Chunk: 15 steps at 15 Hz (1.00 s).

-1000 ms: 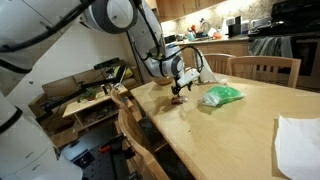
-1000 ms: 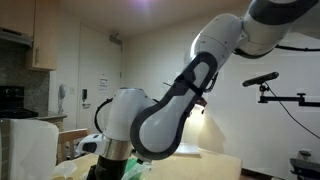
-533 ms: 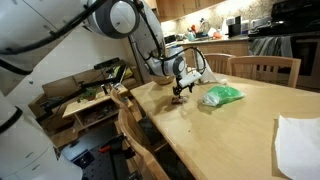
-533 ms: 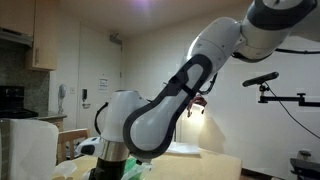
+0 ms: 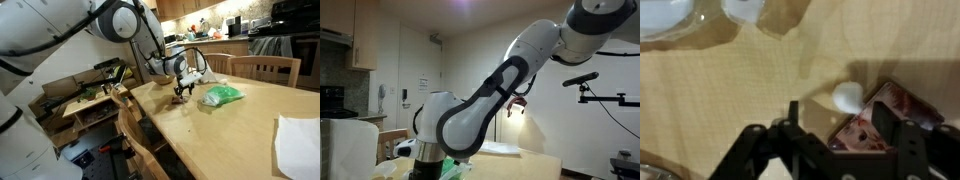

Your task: Move the pack of marshmallows slightly to the right and put the one that's near the wallet in it

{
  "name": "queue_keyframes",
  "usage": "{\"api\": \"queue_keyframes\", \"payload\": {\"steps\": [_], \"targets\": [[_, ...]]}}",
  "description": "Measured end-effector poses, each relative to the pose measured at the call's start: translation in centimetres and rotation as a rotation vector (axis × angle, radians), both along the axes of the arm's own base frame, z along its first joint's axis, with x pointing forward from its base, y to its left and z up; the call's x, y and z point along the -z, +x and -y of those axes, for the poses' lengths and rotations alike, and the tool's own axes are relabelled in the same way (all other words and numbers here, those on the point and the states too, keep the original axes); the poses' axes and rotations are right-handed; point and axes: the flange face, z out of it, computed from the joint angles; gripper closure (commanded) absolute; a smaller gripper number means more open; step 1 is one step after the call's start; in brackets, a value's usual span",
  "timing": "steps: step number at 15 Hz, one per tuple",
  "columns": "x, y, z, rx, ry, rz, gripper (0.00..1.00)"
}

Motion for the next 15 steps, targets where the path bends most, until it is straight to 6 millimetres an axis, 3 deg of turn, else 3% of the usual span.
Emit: {"api": "queue_keyframes", "payload": {"steps": [4,5,6,8,10,11,13,15], "targets": [[-0.4,0.3,-0.4,-0.006,-0.012,-0.005,0.85],[-0.5,0.4,-0.6,-0.007,-0.015,-0.004,0.86],[-0.5,0.4,-0.7,-0.009,-0.017,-0.003,0.5],[-0.6,0.4,-0.8,-0.011,-0.022,-0.009,0.54],[-0.6,0.4,-0.9,-0.013,-0.028,-0.016,0.41],[-0.6,0.4,-0.9,-0.014,-0.031,-0.018,0.84],[-0.6,0.4,-1.0,-0.016,-0.034,-0.018,0.81],[-0.7,0.4,-1.1,-0.018,-0.037,-0.015,0.96]]}}
